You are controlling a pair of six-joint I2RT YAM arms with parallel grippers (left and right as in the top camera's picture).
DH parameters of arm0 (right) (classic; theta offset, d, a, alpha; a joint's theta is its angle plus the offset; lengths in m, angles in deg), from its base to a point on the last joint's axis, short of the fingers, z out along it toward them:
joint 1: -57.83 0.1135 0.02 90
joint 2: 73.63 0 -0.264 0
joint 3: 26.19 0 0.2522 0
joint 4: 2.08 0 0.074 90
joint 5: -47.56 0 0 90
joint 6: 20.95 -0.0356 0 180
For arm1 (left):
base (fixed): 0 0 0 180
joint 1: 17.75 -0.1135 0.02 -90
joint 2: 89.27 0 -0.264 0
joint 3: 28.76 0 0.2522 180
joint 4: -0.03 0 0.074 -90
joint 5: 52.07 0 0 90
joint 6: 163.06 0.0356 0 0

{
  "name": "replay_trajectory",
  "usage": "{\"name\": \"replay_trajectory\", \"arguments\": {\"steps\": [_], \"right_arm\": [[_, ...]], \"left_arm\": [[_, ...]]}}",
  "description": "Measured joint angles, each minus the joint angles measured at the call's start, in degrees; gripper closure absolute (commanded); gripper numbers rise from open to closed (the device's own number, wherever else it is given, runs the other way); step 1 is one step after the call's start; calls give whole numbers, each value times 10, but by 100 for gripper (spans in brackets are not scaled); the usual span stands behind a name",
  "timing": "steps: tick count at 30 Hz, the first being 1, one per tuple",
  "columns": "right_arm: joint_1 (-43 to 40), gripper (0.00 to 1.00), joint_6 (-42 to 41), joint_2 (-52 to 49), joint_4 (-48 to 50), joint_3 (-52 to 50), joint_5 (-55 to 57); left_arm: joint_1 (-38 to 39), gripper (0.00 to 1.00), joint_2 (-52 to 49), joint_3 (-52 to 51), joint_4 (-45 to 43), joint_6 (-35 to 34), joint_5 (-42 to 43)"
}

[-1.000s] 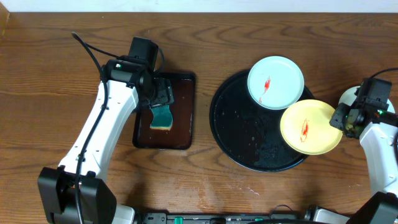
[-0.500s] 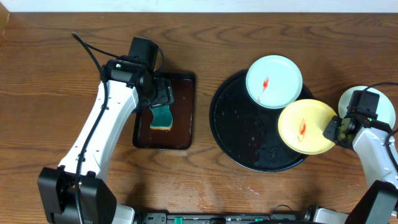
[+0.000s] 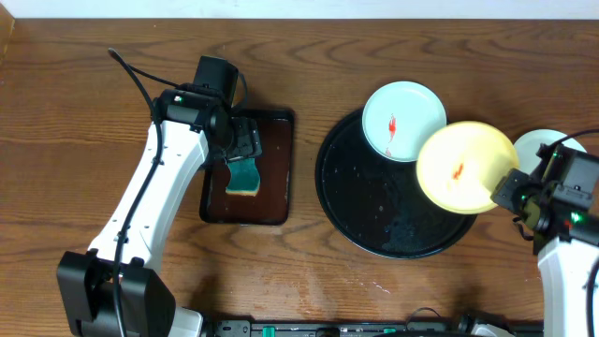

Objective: Clean dirty plates on tray and stack at the side
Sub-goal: 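Drag the yellow plate toward the tray center with the right gripper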

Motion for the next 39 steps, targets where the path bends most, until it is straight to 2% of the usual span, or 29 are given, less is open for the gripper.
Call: {"name": "replay_trajectory", "arguments": {"steps": [6,11,16,17,18,19,20,26,32,36,39], "right_arm": [[102,99,11,-32,7,-3,-59],[195,99,5,-131,30,-25,-74],[222,99,-32,-225,72,-35,-76],[222,94,-37,-233,81,-35,-76],[221,83,-41,-237,87,-35,-76],[220,68,-43,-238,92,-35,-76],[218,64,-41,-238,94,-35,-77],[190,63,0,-222,33,-3,-77],[184,60,52,-137,-5,64,-85],[185,60,67,-86,-12,75,-94],[185,61,73,-70,-22,75,-98]], "left_arm": [[0,17,0,0,0,0,0],[0,17,0,0,0,0,0],[0,17,0,0,0,0,0],[0,16,0,0,0,0,0],[0,16,0,0,0,0,0],[0,17,0,0,0,0,0],[0,16,0,0,0,0,0],[0,17,0,0,-3,0,0],[0,17,0,0,-18,0,0],[0,18,0,-7,-48,0,-1],[0,25,-5,-45,-94,-6,-16]]}}
